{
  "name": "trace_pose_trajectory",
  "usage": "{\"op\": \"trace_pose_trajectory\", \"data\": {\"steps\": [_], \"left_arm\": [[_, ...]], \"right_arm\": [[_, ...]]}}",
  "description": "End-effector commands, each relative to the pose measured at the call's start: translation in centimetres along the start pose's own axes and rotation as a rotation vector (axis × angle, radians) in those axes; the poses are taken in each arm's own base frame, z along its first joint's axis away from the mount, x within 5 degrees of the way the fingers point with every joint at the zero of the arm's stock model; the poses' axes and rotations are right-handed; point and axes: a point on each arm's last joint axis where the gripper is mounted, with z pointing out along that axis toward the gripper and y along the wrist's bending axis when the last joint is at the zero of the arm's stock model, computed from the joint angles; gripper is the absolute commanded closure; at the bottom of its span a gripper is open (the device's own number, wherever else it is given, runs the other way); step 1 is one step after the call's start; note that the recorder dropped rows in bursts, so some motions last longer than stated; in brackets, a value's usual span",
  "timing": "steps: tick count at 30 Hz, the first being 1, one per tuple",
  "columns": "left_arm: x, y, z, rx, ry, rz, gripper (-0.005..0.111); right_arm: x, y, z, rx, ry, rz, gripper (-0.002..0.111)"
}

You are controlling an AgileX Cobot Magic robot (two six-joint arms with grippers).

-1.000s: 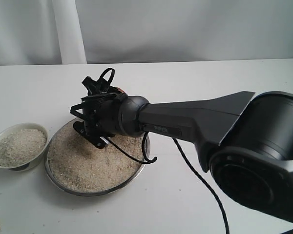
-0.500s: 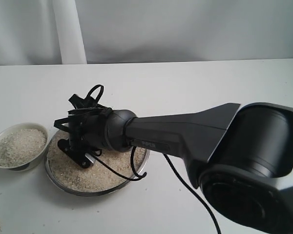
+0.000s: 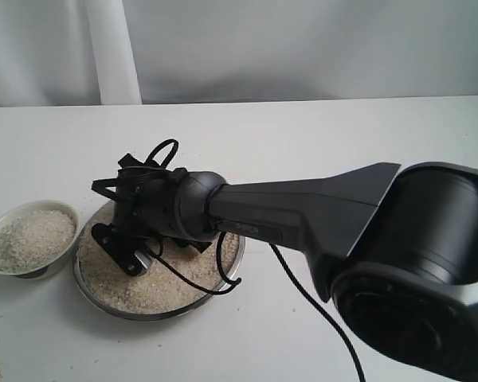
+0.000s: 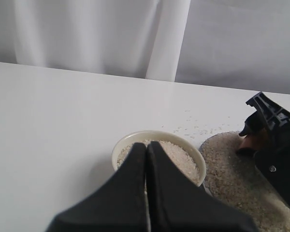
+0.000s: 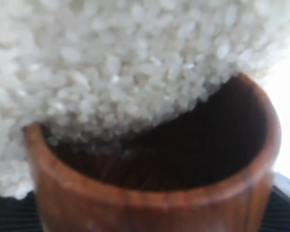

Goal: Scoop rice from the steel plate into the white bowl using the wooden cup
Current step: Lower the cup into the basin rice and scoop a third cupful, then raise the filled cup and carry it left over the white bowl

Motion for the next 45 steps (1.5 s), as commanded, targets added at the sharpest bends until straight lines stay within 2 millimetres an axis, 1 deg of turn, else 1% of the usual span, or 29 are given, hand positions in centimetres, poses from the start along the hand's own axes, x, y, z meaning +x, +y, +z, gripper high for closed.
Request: {"op": "trace_pose_trajectory", "data": {"steps": [1,4,7,16,19,22,23,27,30,33,38,43,45], "left_arm": [[0.0,0.0,0.0,0.004,-0.004,-0.005,0.107],[0.0,0.0,0.0,0.004,-0.004,-0.005,0.107],[0.0,0.0,0.0,0.004,-0.004,-0.005,0.107],[0.0,0.0,0.0,0.004,-0.004,-0.005,0.107],[0.0,0.0,0.0,0.004,-0.004,-0.005,0.107],[0.0,0.0,0.0,0.004,-0.004,-0.005,0.107],[0.0,0.0,0.0,0.004,-0.004,-0.005,0.107],[0.0,0.0,0.0,0.004,-0.004,-0.005,0.107],[0.0,0.0,0.0,0.004,-0.004,-0.005,0.107],[0.0,0.0,0.0,0.004,-0.004,-0.005,0.107],[0.0,0.0,0.0,0.004,-0.004,-0.005,0.107],[0.0,0.0,0.0,0.004,-0.004,-0.005,0.107],[0.0,0.0,0.0,0.004,-0.004,-0.005,0.107]], "right_arm": [[-0.8,0.7,-0.1,-0.070,-0.112,0.120,0.108],[-0.6,0.4,-0.6,-0.074,-0.136,0.148,0.108],[-0.7,0.6,-0.7,-0.107,-0.177,0.168,0.108],[-1.8,0.9,-1.0,-0.162,-0.297,0.185,0.108],[-1.9,1.0,-1.0,-0.171,-0.307,0.197,0.108],[-0.9,1.2,-0.5,-0.205,-0.304,0.241,0.108],[-0.2,1.3,-0.1,-0.234,-0.322,0.294,0.108],[0.9,1.5,0.5,-0.281,-0.392,0.392,0.108],[0.5,1.5,0.3,-0.304,-0.491,0.424,0.108],[0.1,1.4,0.1,-0.309,-0.550,0.429,0.108],[0.0,1.3,0.0,-0.322,-0.582,0.464,0.108],[0.7,1.2,0.2,-0.344,-0.633,0.534,0.108],[1.4,1.3,0.5,-0.362,-0.652,0.573,0.108]]}}
